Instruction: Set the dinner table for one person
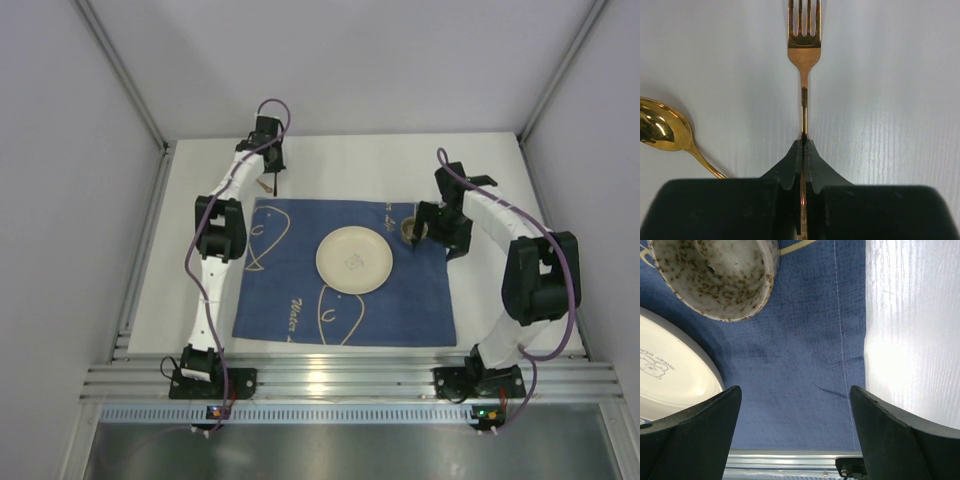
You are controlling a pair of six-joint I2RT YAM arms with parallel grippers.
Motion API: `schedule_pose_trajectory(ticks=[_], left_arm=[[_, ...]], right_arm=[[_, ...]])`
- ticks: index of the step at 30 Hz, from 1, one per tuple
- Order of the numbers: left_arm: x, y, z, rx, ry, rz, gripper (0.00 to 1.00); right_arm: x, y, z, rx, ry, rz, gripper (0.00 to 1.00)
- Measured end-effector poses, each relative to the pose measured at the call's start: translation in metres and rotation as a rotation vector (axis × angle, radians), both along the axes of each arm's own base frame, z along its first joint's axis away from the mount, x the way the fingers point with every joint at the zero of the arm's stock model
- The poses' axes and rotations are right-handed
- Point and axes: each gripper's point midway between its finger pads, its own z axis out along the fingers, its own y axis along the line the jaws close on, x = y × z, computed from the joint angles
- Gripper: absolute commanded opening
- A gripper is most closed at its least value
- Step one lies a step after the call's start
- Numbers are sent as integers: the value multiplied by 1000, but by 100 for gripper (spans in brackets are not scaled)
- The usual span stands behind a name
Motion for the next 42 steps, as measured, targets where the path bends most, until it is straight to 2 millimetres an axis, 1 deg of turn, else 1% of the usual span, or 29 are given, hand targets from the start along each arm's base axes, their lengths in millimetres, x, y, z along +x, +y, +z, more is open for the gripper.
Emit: schedule_pose_trajectory(ticks=[4,9,13,15,17,19,21,24,27,29,30,31,33,35,36,37,39,40,42], left_arm=[[2,6,-1,-28,1,-4,0],[2,7,1,-48,-13,-13,0],[-14,11,4,-36,12,-7,0],[-20,13,11,-33,12,-3,0],[-22,13,26,-38,-5,-5,0],[-23,14,49,-45,-38,-6,0],[-29,15,76,-51,-75,-6,0],[-53,18,120,-67,-124,-10,0],[-83,20,155,-85,-167,-17,0],[-107,21,167,-105,-176,-18,0],[-118,20,168,-115,-177,-21,0],[-136,19,164,-126,-159,-25,0],[-167,17,148,-136,-121,-23,0],[-207,10,116,-140,-29,-30,0],[-228,3,98,-150,12,-36,0],[-253,-2,77,-155,71,-43,0],[-296,-12,45,-162,164,-64,0],[-316,-17,32,-159,206,-74,0],[-340,-27,19,-153,260,-95,0]], right_arm=[[1,2,1,12,2,8,88],[2,4,2,17,-2,11,88],[2,6,3,17,-7,17,89],[2,7,5,17,-15,23,89],[2,10,7,19,-26,31,89],[2,13,10,22,-37,42,89],[2,18,12,25,-50,60,89],[3,25,16,32,-74,84,89],[1,30,17,42,-94,99,89],[-5,31,15,47,-97,107,89],[-8,32,13,49,-93,110,88],[-13,32,12,52,-87,115,89],[-21,33,10,58,-81,121,89],[-27,34,9,67,-85,127,89],[-30,34,9,71,-85,129,89],[-33,35,9,77,-89,132,89],[-38,37,10,89,-96,138,89],[-41,38,11,94,-100,139,89],[-47,40,11,103,-108,147,89]])
